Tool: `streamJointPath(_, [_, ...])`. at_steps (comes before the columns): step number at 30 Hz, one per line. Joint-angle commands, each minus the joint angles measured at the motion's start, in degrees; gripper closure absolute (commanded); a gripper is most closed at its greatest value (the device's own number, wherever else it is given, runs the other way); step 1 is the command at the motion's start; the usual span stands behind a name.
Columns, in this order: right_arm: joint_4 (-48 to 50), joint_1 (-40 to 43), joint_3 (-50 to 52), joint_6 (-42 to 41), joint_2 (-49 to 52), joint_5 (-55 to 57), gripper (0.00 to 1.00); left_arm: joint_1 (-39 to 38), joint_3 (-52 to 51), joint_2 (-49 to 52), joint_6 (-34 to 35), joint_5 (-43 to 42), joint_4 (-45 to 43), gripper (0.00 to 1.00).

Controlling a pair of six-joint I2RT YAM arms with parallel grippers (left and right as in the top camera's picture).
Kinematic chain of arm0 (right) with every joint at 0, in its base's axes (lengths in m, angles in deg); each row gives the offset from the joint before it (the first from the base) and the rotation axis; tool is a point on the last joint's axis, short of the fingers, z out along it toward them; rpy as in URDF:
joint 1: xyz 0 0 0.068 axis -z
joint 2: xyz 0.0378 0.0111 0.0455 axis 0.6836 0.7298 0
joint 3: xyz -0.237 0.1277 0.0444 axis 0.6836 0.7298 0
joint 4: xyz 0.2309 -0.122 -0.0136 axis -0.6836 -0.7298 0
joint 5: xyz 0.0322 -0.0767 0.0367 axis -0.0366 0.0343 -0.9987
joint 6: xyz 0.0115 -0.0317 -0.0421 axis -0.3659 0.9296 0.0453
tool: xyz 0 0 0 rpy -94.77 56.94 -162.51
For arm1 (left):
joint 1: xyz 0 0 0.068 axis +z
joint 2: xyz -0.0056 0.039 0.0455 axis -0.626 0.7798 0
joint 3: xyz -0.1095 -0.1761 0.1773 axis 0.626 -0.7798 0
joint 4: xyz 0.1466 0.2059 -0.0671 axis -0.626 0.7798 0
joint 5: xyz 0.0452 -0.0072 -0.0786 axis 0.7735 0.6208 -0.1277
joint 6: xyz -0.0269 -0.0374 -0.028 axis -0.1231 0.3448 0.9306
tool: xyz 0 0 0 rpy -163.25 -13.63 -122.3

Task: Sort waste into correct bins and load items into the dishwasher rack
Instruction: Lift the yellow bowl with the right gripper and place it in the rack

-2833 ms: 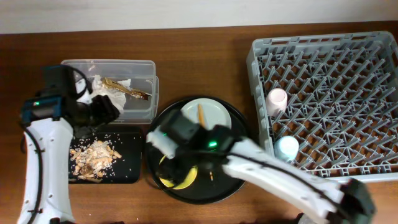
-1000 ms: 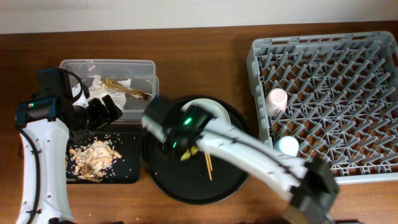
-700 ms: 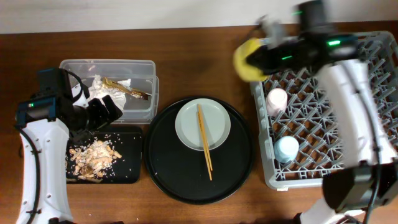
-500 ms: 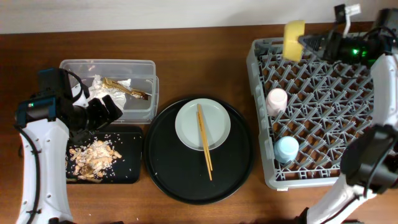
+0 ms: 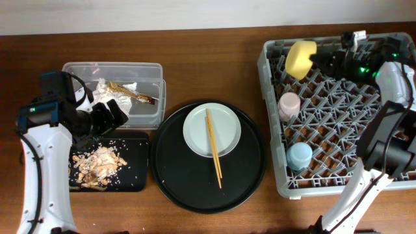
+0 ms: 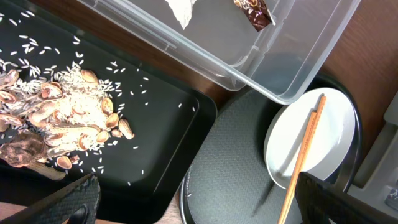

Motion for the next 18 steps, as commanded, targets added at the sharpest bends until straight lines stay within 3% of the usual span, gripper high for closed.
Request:
streamJointPath(1, [-1.88, 3.72, -0.22, 0.57, 0.42, 5.75, 0.84, 0.15, 0.74, -0.35, -0.04, -0.59, 0.04, 0.01])
streamJointPath(3, [-3.26, 5.86, -0.22, 0.55, 0.39, 5.73, 0.75, 0.15, 0.74, -0.35, -0.04, -0.59, 0.04, 0.01])
streamJointPath(4, [-4.17, 7.3, -0.22, 0.55, 0.39, 5.73, 0.54, 0.15, 0.74, -0.35, -0.04, -0.59, 0.04, 0.01])
streamJointPath(7, [-4.66, 9.42, -0.24, -0.07, 0.24, 5.77, 0.44, 0.15, 0.74, -0.35, -0.04, -0.59, 0.04, 0.01])
streamJointPath(13, [-13.27, 5.57, -4.92, -1.4, -7.15, 28.63, 0.43, 0.15, 0.74, -0.35, -0.04, -0.59, 0.04, 0.01])
streamJointPath(18, [-18.75, -16.85, -6.67, -3.08, -22.58, 58.93, 0.44, 0.15, 0.74, -0.35, -0.04, -0.59, 0.04, 0.01])
